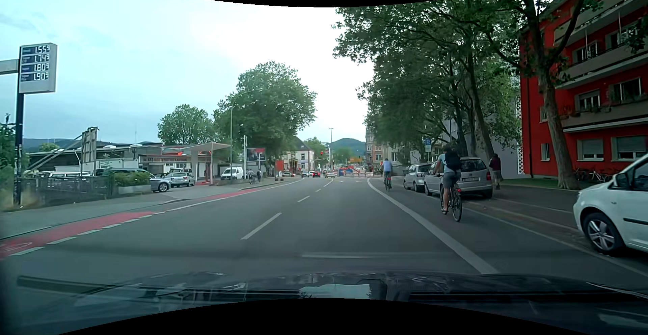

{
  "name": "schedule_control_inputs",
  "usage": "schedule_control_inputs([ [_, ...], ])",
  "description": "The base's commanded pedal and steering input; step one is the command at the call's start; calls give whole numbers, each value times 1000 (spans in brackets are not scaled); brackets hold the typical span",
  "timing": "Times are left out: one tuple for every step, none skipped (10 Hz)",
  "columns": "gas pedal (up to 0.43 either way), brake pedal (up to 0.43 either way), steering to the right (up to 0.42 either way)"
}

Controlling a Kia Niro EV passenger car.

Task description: Follow the waypoints while adhering to traffic rules and regulations

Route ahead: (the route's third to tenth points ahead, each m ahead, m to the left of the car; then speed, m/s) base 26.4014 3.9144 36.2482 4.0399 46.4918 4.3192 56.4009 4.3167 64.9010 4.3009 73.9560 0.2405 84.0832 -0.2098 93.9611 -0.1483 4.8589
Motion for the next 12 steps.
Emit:
schedule_control_inputs([
  [0,0,4],
  [0,0,4],
  [20,0,4],
  [39,0,4],
  [47,0,3],
  [59,0,4],
  [59,0,4],
  [59,0,4],
  [59,0,3],
  [67,0,4],
  [67,0,3],
  [79,0,3],
])
